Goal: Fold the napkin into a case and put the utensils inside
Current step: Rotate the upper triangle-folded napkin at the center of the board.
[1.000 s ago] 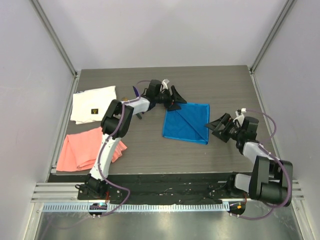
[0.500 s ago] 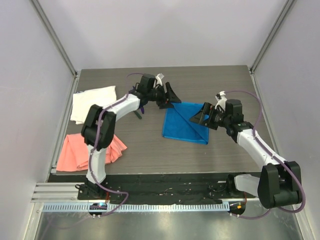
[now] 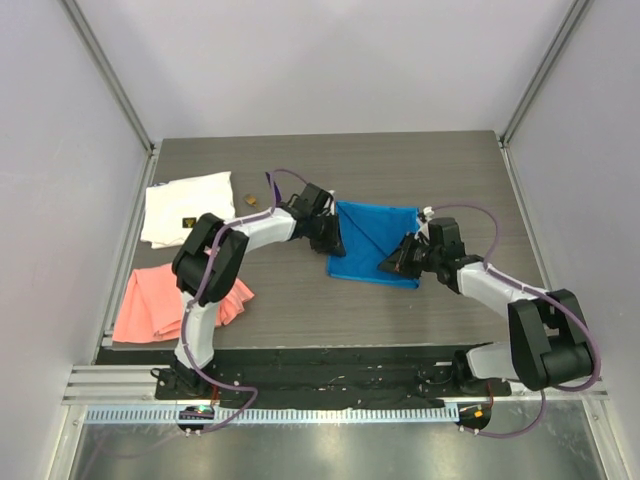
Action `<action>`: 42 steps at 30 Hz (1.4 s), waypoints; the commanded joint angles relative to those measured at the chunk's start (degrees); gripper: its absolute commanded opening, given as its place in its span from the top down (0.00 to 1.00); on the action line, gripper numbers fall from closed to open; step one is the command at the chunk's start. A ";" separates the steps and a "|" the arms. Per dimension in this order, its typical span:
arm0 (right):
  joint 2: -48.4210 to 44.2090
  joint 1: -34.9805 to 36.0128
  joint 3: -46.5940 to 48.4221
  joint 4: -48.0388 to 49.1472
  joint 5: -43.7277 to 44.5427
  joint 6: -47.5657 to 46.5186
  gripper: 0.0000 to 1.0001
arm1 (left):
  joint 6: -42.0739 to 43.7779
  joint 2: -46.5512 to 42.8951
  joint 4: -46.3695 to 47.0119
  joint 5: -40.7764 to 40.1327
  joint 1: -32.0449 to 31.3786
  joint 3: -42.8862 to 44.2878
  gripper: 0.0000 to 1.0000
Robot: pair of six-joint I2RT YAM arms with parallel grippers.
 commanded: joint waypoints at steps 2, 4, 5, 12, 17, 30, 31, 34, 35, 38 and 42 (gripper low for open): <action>3.89 1.07 -2.26 8.16 1.37 1.40 0.99 | 3.72 -0.90 -4.16 -9.15 -1.80 -0.67 0.81; 5.56 1.16 -2.52 7.55 3.74 0.70 0.99 | 2.84 -0.55 -4.34 -9.77 -2.50 -1.89 0.82; 7.31 1.16 -2.35 6.94 4.62 -0.34 0.99 | 2.57 -0.46 -4.42 -9.86 -2.76 -2.34 0.82; 9.87 -4.37 -0.24 0.96 12.89 -4.21 0.99 | -2.87 -1.95 -1.70 -7.40 -5.84 -8.40 0.83; 12.77 -6.66 5.46 -5.80 16.92 -10.36 0.99 | -10.24 -1.00 3.04 -0.65 -8.91 -10.69 0.83; 21.84 -11.50 30.96 -18.99 21.78 -20.13 0.86 | -13.18 1.50 5.34 10.01 -19.38 7.50 0.54; 20.79 -11.24 30.62 -18.91 19.33 -19.26 0.79 | -11.77 -0.09 2.72 9.48 -19.03 7.24 0.50; 16.22 -9.75 27.55 -18.73 13.45 -17.94 0.59 | -6.66 -6.23 -0.90 7.11 -15.70 3.91 0.42; 13.94 -7.91 24.66 -18.12 11.33 -16.28 0.54 | -6.05 -7.48 -1.00 7.45 -12.81 0.85 0.41; 10.77 -3.52 16.94 -12.77 4.57 -11.28 0.43 | -3.76 -12.31 -1.09 9.65 -5.96 -2.85 0.36; 7.07 0.97 9.53 -4.43 3.58 -5.82 0.50 | 0.28 -15.84 -3.88 8.07 0.65 -4.72 0.34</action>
